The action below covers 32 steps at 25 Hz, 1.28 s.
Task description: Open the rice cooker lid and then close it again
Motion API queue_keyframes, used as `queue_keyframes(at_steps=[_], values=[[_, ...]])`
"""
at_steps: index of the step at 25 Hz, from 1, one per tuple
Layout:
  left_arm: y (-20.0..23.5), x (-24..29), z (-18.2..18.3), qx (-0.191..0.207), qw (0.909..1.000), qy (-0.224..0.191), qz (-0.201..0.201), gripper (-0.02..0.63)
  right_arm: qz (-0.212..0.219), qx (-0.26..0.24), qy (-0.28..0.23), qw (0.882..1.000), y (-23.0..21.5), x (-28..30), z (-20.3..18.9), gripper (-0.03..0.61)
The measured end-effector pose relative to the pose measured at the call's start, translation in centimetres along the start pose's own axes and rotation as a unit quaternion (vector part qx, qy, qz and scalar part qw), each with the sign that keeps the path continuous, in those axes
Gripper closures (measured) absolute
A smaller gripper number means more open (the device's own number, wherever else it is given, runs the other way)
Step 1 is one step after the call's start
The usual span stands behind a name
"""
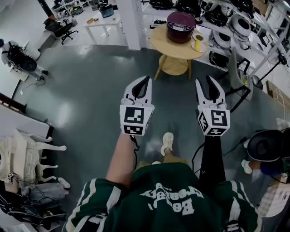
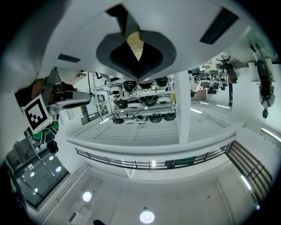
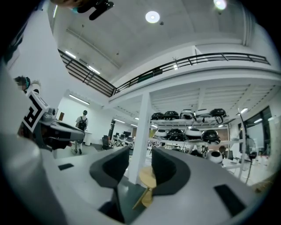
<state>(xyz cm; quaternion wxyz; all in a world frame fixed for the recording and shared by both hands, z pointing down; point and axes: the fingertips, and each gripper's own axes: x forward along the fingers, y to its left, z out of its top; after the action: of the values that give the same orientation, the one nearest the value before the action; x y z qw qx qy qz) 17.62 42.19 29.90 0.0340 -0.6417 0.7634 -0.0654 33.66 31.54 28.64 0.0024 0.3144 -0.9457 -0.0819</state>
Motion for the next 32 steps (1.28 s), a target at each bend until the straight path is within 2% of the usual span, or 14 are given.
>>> queue_keyframes(at_steps=[7, 16, 23, 32], values=[[1.9, 8.2, 0.1, 0.006, 1.0000, -0.001, 0.000, 0.617, 0.016, 0.023, -0.019, 0.999, -3.7, 8.1, -0.2, 0.408], [3.7, 18.1, -0.3, -0.022, 0.9997, 0.003, 0.006, 0.617, 0.027, 0.020, -0.017, 0.999, -9.0, 16.8, -2.1, 0.408], [4.9, 24.4, -0.9, -0.012, 0.9997, 0.012, 0.017, 0.617, 0.033, 0.024, -0.019, 0.999, -13.0, 22.2, -3.4, 0.408], [6.0, 30.6, -1.9, 0.004, 0.9996, 0.025, 0.011, 0.617, 0.036, 0.037, -0.015, 0.999, -15.3, 27.2, -5.2, 0.410]])
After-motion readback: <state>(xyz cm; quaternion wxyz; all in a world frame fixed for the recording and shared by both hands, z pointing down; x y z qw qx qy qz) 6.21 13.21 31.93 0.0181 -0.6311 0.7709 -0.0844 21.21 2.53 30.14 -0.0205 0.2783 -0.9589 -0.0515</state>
